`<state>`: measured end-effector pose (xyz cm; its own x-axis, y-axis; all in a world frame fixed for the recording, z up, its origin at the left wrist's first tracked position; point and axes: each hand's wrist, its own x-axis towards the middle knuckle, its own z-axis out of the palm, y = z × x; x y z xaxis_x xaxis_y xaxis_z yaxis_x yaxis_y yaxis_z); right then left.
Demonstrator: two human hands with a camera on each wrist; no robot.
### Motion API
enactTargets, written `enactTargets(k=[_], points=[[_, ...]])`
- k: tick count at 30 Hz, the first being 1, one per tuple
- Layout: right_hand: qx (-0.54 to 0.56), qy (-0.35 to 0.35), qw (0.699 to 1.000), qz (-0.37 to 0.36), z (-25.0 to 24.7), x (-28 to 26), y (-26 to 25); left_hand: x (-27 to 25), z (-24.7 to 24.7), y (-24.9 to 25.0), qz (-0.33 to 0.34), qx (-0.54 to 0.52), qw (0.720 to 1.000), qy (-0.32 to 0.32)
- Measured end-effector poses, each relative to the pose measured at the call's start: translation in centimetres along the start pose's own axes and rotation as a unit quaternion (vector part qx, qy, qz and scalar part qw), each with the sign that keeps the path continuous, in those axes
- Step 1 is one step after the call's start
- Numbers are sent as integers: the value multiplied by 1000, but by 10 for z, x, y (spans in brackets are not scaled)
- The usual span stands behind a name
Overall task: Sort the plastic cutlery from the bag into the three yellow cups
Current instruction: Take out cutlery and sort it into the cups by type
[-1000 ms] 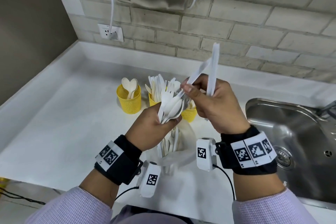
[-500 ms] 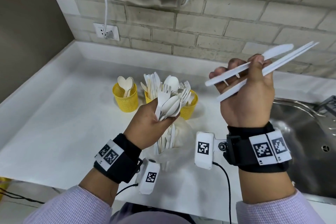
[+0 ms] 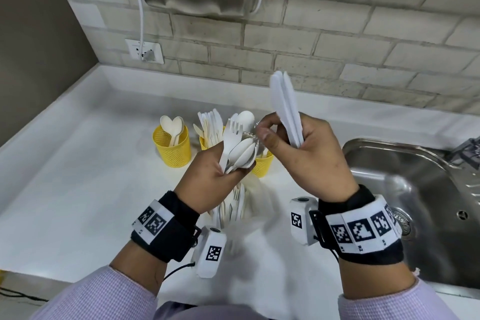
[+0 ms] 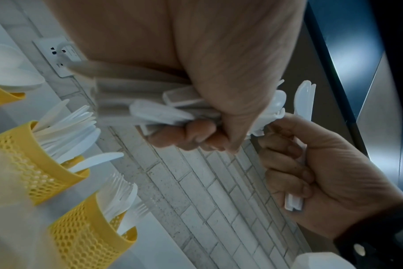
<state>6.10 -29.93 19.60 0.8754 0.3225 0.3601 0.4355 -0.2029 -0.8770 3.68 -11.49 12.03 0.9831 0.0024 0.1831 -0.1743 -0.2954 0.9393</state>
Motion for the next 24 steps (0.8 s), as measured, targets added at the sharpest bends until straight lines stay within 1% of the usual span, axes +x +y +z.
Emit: enactTargets(k=[2, 5, 8, 11, 13, 15, 18, 24], points=[[-13, -31, 999, 9, -4, 3, 1, 4, 0, -1, 5, 2, 1000, -10], [-50, -51, 997, 10, -12, 12, 4, 11, 0, -4, 9, 19, 999, -25], [-128, -51, 990, -33, -18, 22, 12, 20, 1, -8, 13, 34, 999, -38], [-212, -62, 970, -103, -20, 33, 24, 28, 2, -8, 7, 36, 998, -51], [-239, -73, 962, -114, -19, 39, 33, 33, 3, -8, 0, 32, 998, -63], [-231, -78, 964, -103, -18, 43, 39, 36, 3, -7, -6, 22, 997, -68], [-189, -79, 975, -88, -16, 48, 42, 40, 1, -9, -18, 11, 997, -67], [-124, -66, 988, -57, -5, 50, 48, 39, -2, -14, -34, 13, 996, -76]])
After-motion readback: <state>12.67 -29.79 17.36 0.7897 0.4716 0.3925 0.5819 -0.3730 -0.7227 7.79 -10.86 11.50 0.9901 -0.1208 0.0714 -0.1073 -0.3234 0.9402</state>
